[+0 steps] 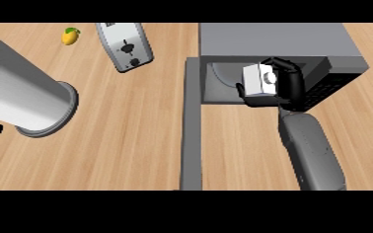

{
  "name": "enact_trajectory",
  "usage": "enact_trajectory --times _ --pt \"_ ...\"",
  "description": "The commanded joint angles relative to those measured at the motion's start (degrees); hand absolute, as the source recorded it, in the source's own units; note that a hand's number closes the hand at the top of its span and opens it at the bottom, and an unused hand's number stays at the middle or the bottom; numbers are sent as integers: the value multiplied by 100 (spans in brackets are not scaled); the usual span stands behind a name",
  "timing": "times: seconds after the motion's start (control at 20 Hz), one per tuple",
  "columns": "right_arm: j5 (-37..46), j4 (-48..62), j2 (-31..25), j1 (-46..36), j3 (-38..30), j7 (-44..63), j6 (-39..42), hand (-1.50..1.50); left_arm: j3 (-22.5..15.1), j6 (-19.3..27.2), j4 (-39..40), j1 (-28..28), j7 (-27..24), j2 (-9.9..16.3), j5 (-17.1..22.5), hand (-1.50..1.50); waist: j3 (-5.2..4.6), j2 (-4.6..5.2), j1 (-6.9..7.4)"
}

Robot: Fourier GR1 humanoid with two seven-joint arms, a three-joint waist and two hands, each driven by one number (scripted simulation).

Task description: Pick up the milk, place it into the microwave and close the microwave

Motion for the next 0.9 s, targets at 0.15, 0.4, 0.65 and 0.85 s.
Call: enact_trajectory --times 0.15,0.4,0.65,0.85 --pt "487 1141 -266 -1125 -94 759 -598 150 -83 -72 207 -249 -90 25 -14 -150 -81 321 482" --pt "555 1106 -361 -1005 -193 652 -881 150 -268 -33 46 -364 -45 -23 -172 -150 -74 345 588" --pt "421 926 -197 -739 -480 482 -1427 150 -309 -38 148 -400 49 44 -234 -150 -73 411 705" --pt "441 741 -93 -612 -670 294 -1992 150 -316 9 143 -581 28 111 -392 -150 -74 454 726"
